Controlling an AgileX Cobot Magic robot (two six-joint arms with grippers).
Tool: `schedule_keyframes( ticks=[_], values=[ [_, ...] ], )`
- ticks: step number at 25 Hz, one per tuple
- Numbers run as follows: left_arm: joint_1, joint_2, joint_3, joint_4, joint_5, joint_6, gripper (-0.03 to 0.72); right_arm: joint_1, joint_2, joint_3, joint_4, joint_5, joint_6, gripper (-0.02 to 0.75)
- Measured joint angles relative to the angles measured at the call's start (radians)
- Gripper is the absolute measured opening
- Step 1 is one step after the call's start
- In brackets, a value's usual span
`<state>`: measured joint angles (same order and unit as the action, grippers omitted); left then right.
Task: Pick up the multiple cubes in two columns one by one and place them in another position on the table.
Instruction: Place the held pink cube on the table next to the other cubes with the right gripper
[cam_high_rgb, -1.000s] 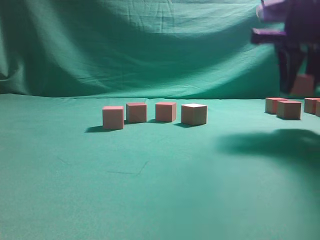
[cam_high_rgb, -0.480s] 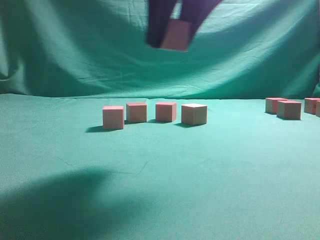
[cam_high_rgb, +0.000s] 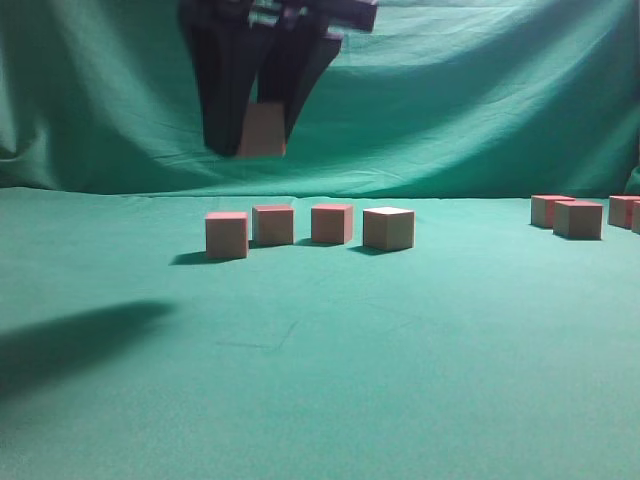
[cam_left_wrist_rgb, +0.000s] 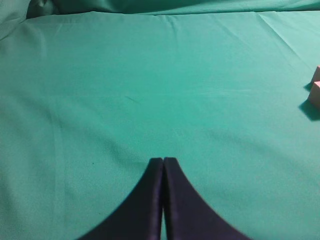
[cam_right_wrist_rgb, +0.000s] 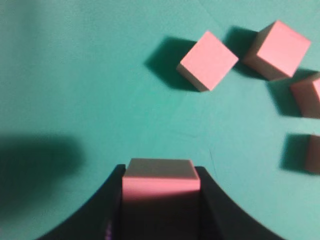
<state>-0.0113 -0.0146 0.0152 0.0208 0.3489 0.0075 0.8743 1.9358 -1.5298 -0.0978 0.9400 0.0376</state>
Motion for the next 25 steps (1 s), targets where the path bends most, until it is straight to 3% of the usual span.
schedule_keyframes(
  ticks=[9, 25],
  values=[
    [0.0, 0.0, 0.0, 0.0, 0.0, 0.0, 0.0, -0.023, 0.212, -0.197, -0.03, 0.093, 0.047, 0.274],
    [0.0, 0.0, 0.0, 0.0, 0.0, 0.0, 0.0, -0.042, 0.265, -0.22, -0.052, 0.072, 0.179, 0.274]
  ],
)
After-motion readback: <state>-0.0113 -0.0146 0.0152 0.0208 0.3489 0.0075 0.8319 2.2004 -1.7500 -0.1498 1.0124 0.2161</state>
